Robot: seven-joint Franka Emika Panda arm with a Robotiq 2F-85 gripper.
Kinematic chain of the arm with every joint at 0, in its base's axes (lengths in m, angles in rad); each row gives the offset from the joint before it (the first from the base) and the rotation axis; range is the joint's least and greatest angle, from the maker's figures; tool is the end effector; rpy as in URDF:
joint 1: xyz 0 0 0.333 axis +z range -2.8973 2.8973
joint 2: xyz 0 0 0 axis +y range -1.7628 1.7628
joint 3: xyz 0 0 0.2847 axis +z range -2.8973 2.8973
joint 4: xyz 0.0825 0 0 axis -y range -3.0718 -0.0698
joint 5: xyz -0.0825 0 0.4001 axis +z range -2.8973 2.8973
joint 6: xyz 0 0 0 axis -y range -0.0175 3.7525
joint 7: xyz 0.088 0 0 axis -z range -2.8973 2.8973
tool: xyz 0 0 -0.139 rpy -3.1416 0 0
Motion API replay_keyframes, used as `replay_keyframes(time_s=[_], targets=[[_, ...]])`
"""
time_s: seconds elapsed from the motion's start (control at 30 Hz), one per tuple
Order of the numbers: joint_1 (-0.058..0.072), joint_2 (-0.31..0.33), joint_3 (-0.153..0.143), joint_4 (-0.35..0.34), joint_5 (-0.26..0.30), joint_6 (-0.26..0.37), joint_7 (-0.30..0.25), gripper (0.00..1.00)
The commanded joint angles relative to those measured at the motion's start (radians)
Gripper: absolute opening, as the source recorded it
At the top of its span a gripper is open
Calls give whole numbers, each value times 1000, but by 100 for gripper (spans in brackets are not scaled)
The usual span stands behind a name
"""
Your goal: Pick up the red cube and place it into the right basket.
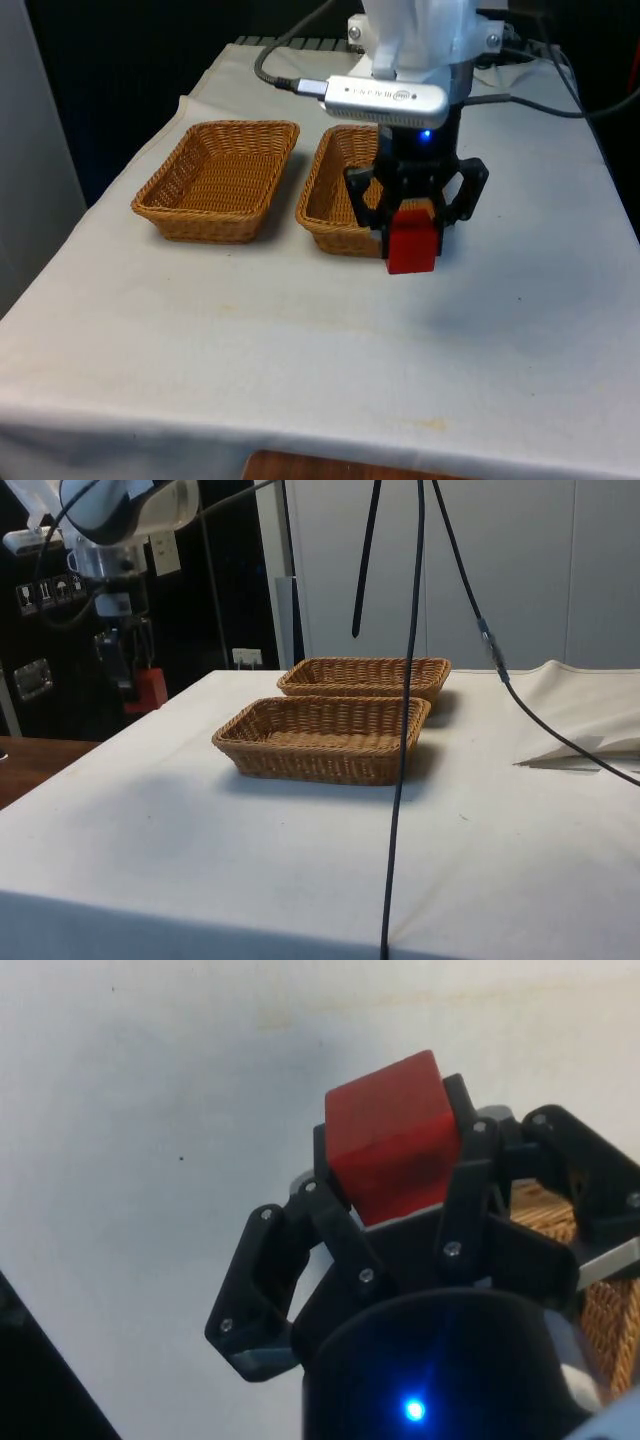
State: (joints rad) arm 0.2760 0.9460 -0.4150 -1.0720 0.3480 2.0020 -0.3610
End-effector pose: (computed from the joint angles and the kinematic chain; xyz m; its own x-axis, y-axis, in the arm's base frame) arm 0.7686 0.0138 0.2267 0.9678 0.2482 0.0428 0.2471 -0.9686 0.0281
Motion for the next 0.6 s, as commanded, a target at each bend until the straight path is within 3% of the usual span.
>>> replay_keyframes(time_s=[0.0,0.03,0.23,0.37,0.57], targets=[[5,-4,-10,4,-8,-13,21,1],[1,-1,-2,1,-1,-1,6,1],[12,-5,-31,23,-19,-29,64,1],[10,-3,-32,32,-21,-25,78,1],[22,-12,-55,36,-33,-45,115,1]])
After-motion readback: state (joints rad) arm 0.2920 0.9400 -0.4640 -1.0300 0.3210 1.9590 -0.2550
